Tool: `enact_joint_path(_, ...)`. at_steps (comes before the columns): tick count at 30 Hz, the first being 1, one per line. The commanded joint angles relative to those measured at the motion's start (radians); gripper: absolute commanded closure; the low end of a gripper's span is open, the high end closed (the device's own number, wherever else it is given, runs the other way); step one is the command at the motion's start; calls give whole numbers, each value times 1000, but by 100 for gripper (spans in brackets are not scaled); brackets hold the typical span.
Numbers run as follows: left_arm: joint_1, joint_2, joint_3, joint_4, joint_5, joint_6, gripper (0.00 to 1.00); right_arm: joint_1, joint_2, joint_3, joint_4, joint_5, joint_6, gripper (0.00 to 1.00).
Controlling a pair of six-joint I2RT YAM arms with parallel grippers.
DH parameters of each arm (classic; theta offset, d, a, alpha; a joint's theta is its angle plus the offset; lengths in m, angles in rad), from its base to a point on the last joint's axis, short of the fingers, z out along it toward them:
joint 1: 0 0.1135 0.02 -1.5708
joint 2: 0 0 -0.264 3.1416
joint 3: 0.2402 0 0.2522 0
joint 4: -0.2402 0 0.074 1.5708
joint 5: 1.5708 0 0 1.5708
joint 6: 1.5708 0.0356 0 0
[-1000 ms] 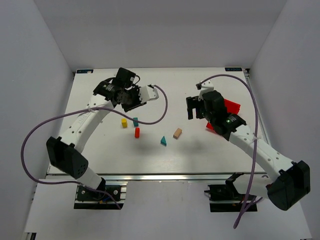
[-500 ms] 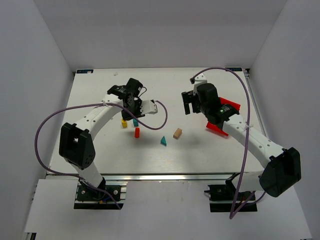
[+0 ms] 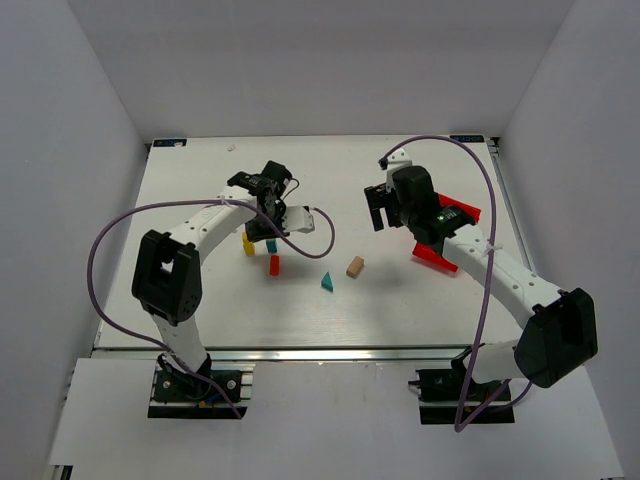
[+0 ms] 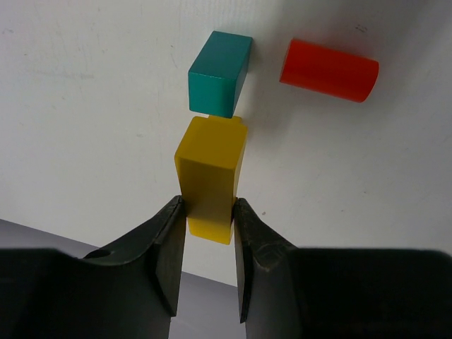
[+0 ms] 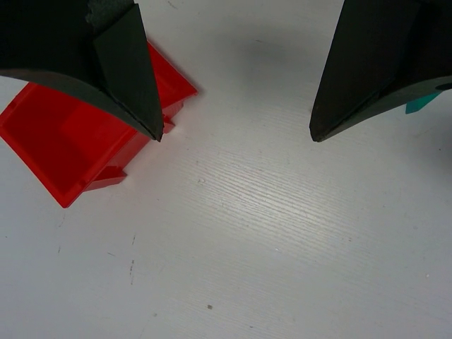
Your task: Build the wood block tower
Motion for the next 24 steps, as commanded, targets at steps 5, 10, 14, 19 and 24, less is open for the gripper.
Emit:
enact_joint_path(5, 1, -11, 13, 5, -11, 39, 100, -16, 6, 26, 7, -2, -38, 11)
enact_joint_path(10, 6, 16, 13, -1, -13, 81, 100, -22, 13, 26, 8, -5, -38, 11)
enact_joint_path(14, 11, 25, 11, -5, -11, 104, 100, -25, 16, 26, 8, -7, -41, 11)
enact_joint_path(19, 6, 33, 13, 9, -23, 112, 100, -29, 21, 22, 8, -7, -46, 11)
enact_joint_path(24, 3, 42, 7, 28, -37, 112, 100, -32, 18, 22, 10, -14, -49, 11)
